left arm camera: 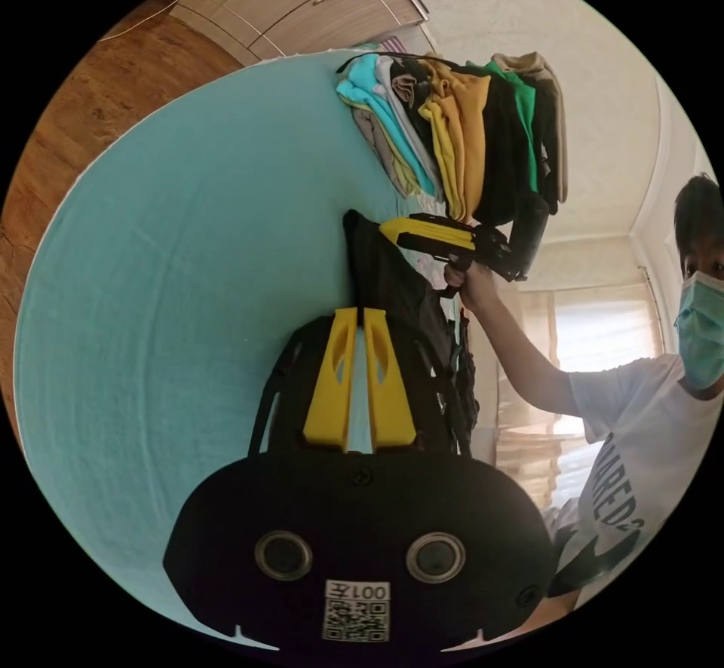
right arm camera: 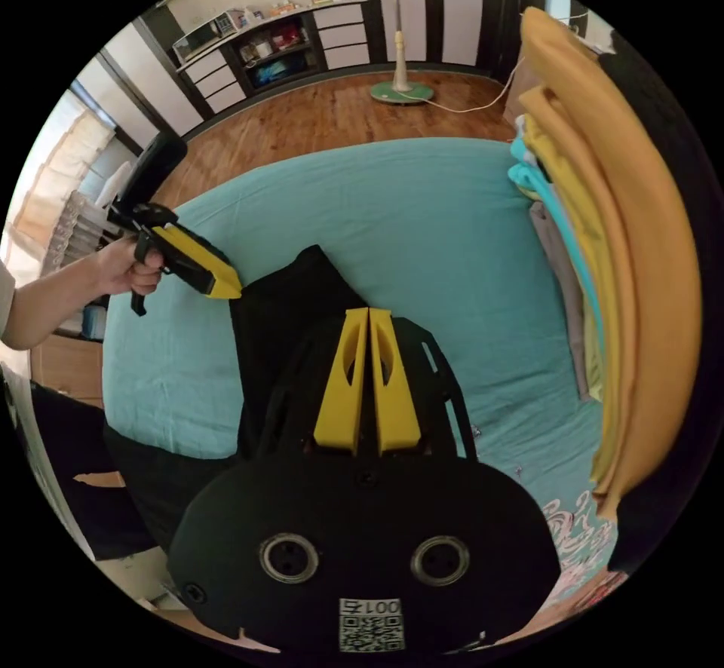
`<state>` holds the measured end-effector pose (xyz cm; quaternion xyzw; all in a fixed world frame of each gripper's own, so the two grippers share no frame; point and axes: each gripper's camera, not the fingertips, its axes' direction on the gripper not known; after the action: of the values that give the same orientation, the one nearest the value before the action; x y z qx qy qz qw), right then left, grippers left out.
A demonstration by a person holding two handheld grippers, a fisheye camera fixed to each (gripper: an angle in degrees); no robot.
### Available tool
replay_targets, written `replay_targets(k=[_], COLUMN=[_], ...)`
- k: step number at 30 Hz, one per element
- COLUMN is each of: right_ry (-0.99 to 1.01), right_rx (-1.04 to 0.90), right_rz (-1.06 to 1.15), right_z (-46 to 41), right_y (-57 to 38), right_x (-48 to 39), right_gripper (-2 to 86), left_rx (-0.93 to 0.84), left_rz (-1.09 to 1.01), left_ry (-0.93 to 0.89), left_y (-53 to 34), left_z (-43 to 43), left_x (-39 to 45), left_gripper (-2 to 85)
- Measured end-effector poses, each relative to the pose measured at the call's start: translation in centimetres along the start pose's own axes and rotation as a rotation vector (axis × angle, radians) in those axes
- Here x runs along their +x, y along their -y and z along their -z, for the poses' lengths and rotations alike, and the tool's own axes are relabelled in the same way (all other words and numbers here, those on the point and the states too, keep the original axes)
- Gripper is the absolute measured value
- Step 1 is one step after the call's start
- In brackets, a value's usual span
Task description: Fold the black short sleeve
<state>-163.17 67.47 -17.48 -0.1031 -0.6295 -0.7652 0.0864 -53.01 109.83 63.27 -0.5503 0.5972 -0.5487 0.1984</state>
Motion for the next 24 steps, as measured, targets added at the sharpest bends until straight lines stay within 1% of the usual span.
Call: replay_targets(k=[3, 9, 10, 13, 15, 16, 17, 19, 24], right_ry=[-0.120, -0.157, -0.138, 0.038, 0.090, 0.062, 0.024, -0.028, -0.038], right_rx=[-0.001, -0.062, -0.048, -0.005, -0.070, -0.105, -0.079, -0.006, 0.152], right_rz=[-0.029, 0.023, 0.014, 0.005, 0.017, 0.014, 0.054, 0.064, 0.011], right_z=[1.1, 1.7, 2.1, 2.0, 0.6, -0.4, -0.2, 0.6, 4.2], right_y=[0.9, 2.7, 3.2, 4.4, 5.3, 5.5, 5.4, 5.0, 3.2], right_x=[-0.1, -0.4, -0.4, -0.3, -0.6, -0.9, -1.4, -1.9, -1.7], right_gripper=[1.1, 5.4, 6.0, 6.9, 6.2, 5.3, 3.2, 1.5, 0.3], left_rx=[0.015, 0.050, 0.055, 0.051, 0.038, 0.038, 0.042, 0.039, -0.008], left_rz=[0.022, 0.023, 0.020, 0.013, 0.001, -0.014, -0.030, -0.049, -0.058], left_ry=[-0.015, 0.047, 0.049, 0.055, 0.060, 0.053, 0.049, 0.044, 0.004], left_y=[0.0, 0.1, 0.3, 0.9, 1.2, 1.4, 1.5, 1.5, 0.7], left_z=[-0.2, -1.1, -1.5, -2.4, -2.9, -3.1, -3.1, -3.1, -3.8], left_x=[-0.5, -0.6, -0.7, -0.9, -0.8, -0.6, -0.2, 0.1, 0.4], left_gripper=[5.4, 5.6, 5.1, 2.9, 2.5, 2.8, 3.5, 5.1, 8.6])
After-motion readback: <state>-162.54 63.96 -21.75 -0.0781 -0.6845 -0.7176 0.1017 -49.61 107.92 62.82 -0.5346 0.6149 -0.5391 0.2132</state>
